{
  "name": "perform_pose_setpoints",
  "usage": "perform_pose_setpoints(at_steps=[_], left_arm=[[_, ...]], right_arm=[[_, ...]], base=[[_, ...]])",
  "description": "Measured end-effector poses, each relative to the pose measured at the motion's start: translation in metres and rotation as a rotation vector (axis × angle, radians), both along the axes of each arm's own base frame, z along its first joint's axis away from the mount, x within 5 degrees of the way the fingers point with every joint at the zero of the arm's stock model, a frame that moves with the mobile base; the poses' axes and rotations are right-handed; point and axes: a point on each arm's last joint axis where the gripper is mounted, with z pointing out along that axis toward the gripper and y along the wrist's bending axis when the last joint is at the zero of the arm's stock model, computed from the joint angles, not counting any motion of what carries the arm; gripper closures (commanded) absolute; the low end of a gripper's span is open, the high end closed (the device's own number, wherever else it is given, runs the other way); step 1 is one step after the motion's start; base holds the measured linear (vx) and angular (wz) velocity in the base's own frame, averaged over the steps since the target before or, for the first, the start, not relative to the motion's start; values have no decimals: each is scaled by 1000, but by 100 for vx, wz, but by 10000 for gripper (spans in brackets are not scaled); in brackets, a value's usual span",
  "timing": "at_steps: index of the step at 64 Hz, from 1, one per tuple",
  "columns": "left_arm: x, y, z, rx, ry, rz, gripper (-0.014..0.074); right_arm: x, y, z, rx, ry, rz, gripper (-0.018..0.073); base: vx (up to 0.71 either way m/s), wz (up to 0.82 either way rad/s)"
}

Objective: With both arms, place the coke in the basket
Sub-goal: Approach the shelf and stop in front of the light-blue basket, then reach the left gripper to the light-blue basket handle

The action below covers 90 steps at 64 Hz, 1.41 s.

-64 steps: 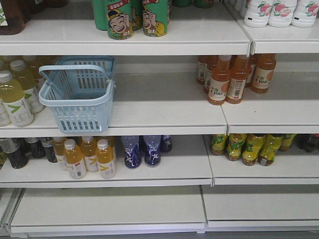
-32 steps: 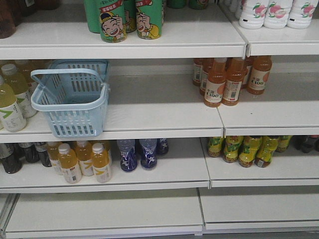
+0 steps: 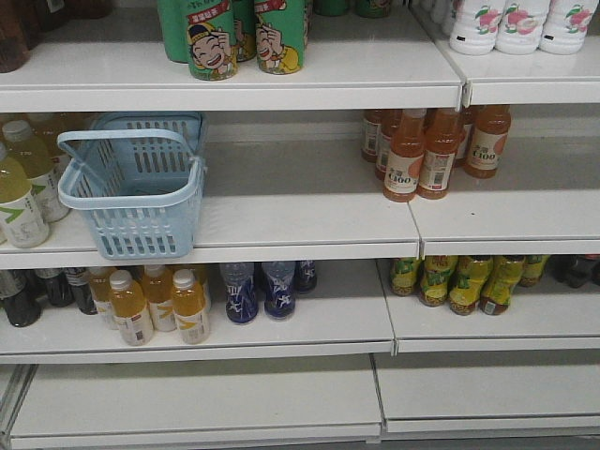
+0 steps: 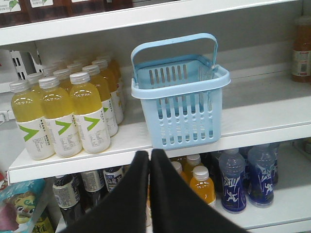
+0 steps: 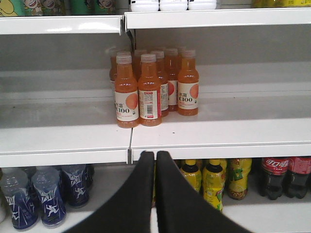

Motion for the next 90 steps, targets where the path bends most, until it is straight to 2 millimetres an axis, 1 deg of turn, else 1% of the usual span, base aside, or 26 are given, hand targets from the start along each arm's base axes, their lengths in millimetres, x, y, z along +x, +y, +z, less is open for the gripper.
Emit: perform_pose_setpoints(at_steps=[34,37,42,45,46,54,58,67,77,80,83,86,90], left_arm=[[0,0,0,2,-4,-1,603],[0,-1,2,-30,-19,-7,603],[0,-3,5,-189,-58,-21,603],[0,-3,7,-337,-78,-30,603],[0,-4,8,-418,-87,-33,603],[0,-4,13,-877,-127,-48,603],[0,-3,15,-1021,-141,-52,603],[-1,-1,21,-1176,-209,-68,603],[-5,8,35,-1425,-384,-109,603],[-7,9,44,-1468,-435,-137,603],[-11,10,59,-1477,-492,-178,603],[-17,10,76,-1447,-546,-225,603],[-25,8,101,-1366,-603,-286,598]], right_arm=[[0,0,0,0,0,0,564],[0,0,0,0,0,0,564],[0,0,0,0,0,0,564],[0,0,0,0,0,0,564],[0,0,0,0,0,0,564],[0,0,0,0,0,0,564],[0,0,0,0,0,0,564],[0,0,0,0,0,0,564],[0,0,0,0,0,0,564],[0,0,0,0,0,0,564],[0,0,0,0,0,0,564],[0,0,0,0,0,0,564],[0,0,0,0,0,0,564]], base=[[0,0],[0,0],[0,0],[0,0],[0,0],[0,0],[0,0],[0,0],[0,0],[0,0],[0,0],[0,0],[0,0]])
